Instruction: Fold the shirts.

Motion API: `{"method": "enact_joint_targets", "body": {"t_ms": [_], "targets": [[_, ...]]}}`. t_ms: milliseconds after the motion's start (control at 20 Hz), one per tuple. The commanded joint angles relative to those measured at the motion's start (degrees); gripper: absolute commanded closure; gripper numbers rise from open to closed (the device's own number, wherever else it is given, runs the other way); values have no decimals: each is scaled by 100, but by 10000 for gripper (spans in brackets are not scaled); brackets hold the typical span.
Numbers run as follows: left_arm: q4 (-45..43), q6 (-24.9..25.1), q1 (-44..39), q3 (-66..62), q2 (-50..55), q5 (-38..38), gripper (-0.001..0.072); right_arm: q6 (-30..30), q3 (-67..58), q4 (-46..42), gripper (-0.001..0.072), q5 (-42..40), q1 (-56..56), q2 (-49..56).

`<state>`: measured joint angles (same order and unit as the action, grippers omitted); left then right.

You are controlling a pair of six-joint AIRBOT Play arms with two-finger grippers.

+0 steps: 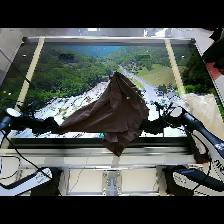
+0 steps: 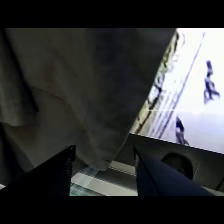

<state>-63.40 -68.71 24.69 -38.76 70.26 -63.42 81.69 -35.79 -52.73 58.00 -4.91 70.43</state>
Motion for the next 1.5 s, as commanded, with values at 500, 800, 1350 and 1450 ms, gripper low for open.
{"method": "enact_joint_targets", "body": {"t_ms": [500,800,1350,1450], "targets": [[111,13,0,-13,479,22,696,22,-26,437,699,-931,-793,72],[240,13,13,-629,-605,-1008,696,153,-1283,-446,700,485,-793,-1108],[144,-310,1285,-3246,-5010,133,699,1224,-6011,-2723,703,1930,-793,-4242],[85,-310,1180,-4054,-4680,144,699,1126,-6894,-3327,703,1696,-793,-4133]]}}
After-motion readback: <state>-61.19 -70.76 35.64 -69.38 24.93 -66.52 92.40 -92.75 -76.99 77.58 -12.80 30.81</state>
